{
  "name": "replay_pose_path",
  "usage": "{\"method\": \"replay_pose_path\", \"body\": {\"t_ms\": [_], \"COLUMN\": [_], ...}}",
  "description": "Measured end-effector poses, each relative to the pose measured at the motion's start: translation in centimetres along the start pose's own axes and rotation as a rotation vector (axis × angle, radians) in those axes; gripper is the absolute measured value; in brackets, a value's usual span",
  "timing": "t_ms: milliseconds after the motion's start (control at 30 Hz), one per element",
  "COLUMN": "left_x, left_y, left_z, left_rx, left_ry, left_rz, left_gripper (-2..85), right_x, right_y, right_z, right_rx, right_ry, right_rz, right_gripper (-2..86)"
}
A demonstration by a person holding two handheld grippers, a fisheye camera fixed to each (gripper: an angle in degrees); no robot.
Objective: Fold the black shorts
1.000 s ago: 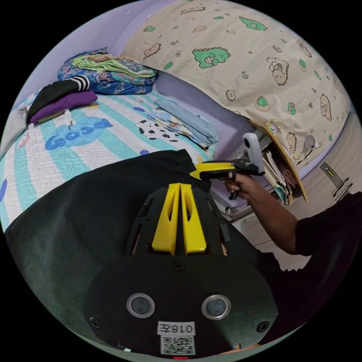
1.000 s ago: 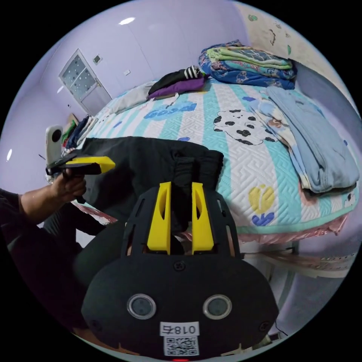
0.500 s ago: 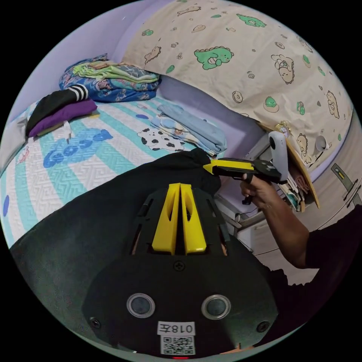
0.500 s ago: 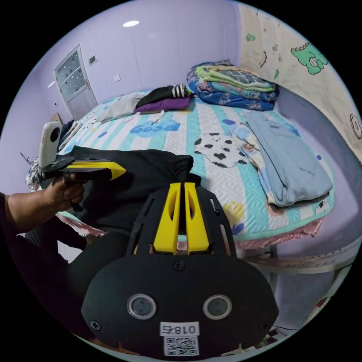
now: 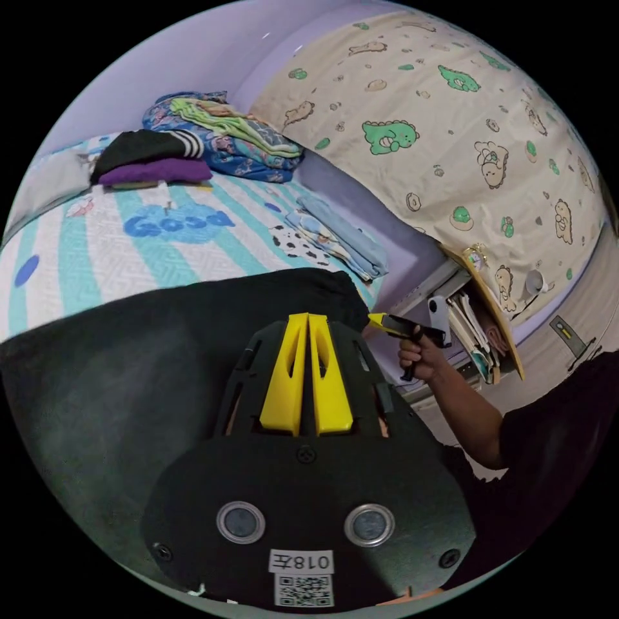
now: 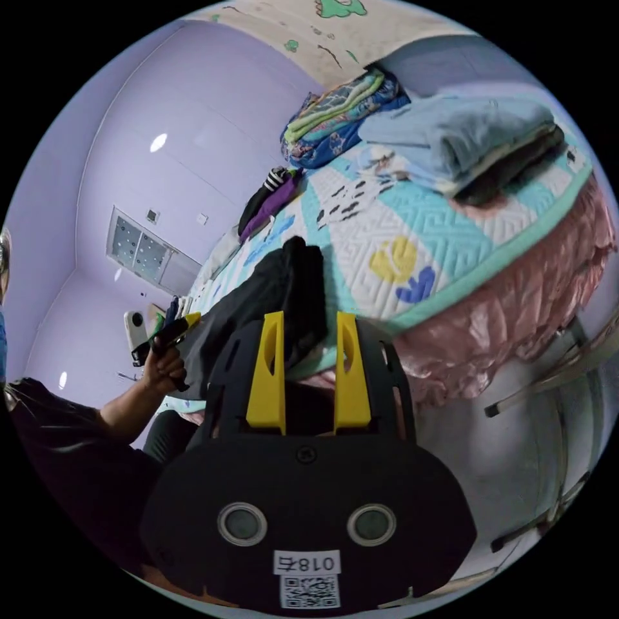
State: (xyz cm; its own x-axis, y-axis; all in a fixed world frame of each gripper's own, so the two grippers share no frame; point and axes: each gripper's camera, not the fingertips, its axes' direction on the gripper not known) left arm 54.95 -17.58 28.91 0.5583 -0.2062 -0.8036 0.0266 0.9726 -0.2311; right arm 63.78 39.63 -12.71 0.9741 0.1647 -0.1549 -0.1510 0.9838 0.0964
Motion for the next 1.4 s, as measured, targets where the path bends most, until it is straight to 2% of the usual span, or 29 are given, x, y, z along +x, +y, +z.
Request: {"method": "replay_pose_path", "body": {"t_ms": [167, 333, 467, 633, 800, 900, 1067, 1233, 1400], "left_x": [-3.0, -5.1, -6.7, -7.9, -10.3, -12.1, -14.5, -17.0, -21.1], "left_y": [8.1, 15.4, 21.3, 28.5, 40.4, 48.8, 63.0, 76.9, 88.6], "left_z": [-3.5, -5.8, -6.8, -9.5, -17.2, -22.8, -30.4, -34.0, -34.0], "left_rx": [0.001, 0.018, 0.047, 0.096, 0.256, 0.403, 0.592, 0.717, 0.836], "left_ry": [-0.048, -0.080, -0.098, -0.144, -0.258, -0.357, -0.521, -0.602, -0.557], "left_rz": [-0.090, -0.136, -0.168, -0.180, -0.284, -0.389, -0.537, -0.694, -0.818], "left_gripper": [-1.0, -1.0, -1.0, -1.0, -1.0, -1.0, -1.0, -1.0, -0.8], "right_x": [-1.3, -2.8, -4.3, -8.2, -14.1, -20.0, -35.3, -53.2, -59.7], "right_y": [0.9, 1.6, 1.2, 1.5, 1.7, 0.9, -0.7, 4.0, 13.0], "right_z": [1.8, 1.7, 3.5, 4.4, 4.4, 5.2, 10.1, 21.6, 34.0], "right_rx": [-0.023, 0.088, 0.034, 0.067, 0.135, 0.146, 0.033, -0.184, -0.428], "right_ry": [-0.049, -0.146, -0.065, 0.013, 0.010, -0.001, 0.023, 0.108, 0.243], "right_rz": [0.021, 0.107, 0.175, 0.274, 0.250, 0.128, -0.274, -0.753, -1.013], "right_gripper": [12.6, 12.0, 12.2, 6.9, 5.9, 5.9, 5.9, 6.0, 6.5]}}
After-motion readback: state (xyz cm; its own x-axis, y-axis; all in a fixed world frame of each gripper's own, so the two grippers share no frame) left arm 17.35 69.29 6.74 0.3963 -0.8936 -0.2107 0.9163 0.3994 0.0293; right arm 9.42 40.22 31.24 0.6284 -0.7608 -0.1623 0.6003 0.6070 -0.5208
